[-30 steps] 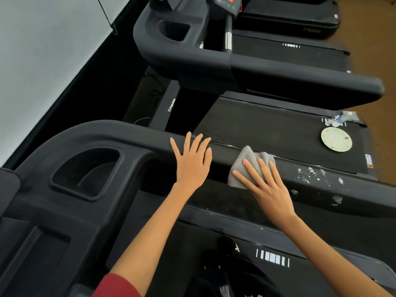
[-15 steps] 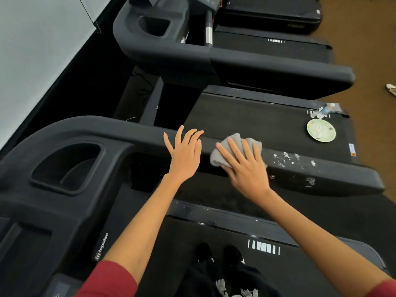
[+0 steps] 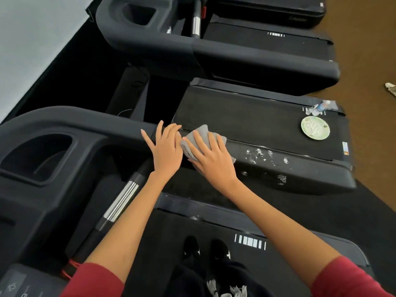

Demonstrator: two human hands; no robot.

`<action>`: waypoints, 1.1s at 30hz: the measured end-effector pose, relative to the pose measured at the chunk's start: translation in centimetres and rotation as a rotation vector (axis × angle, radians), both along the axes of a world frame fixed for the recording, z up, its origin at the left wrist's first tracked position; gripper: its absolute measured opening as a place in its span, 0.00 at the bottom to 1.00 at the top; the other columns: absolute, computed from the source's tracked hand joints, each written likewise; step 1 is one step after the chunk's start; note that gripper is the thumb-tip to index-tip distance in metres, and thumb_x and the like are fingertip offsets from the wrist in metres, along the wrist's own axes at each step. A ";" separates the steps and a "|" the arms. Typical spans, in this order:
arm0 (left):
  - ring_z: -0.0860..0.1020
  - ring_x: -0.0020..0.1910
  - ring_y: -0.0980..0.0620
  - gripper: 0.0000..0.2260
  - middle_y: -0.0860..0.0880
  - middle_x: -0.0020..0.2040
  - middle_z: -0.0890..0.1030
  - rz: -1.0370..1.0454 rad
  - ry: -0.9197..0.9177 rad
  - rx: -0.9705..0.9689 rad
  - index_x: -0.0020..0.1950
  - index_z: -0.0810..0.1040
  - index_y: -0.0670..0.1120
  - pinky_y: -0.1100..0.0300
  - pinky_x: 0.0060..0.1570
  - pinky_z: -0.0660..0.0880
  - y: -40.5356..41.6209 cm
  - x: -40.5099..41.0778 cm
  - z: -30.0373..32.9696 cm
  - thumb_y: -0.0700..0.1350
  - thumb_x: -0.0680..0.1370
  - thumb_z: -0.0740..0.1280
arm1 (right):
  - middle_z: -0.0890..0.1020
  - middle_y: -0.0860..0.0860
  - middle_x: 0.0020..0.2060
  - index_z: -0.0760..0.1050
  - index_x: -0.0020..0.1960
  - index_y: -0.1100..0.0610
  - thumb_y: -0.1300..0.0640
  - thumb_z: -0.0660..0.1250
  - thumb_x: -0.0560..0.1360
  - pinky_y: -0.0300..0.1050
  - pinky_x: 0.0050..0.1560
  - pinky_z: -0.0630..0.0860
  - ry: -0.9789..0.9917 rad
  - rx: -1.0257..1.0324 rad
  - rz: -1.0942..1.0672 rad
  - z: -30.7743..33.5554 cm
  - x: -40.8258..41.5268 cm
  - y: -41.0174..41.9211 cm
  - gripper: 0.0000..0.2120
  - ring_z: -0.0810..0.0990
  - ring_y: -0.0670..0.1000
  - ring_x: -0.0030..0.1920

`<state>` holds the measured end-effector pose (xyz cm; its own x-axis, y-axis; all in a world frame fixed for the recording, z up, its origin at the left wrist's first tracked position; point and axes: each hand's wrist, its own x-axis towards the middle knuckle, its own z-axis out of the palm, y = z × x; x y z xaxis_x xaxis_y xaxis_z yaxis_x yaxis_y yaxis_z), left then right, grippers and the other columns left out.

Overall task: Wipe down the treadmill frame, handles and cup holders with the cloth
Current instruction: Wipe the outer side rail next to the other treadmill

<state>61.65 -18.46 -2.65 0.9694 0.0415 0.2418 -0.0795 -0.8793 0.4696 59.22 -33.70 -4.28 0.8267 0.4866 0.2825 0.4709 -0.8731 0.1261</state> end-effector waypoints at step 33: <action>0.74 0.57 0.47 0.19 0.51 0.49 0.81 0.009 -0.024 0.234 0.52 0.80 0.50 0.40 0.71 0.49 -2.9 1.2 -0.6 0.49 0.80 0.49 | 0.74 0.53 0.29 0.74 0.37 0.57 0.44 0.52 0.80 0.47 0.33 0.63 0.100 0.214 -0.533 1.0 0.0 -8.0 0.23 0.72 0.55 0.30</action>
<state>62.81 -21.32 -3.24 0.9632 -0.0095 0.2687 -0.0795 -0.9648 0.2509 59.24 -41.73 -3.25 0.9695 -0.0627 0.2368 -0.0395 -0.9941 -0.1015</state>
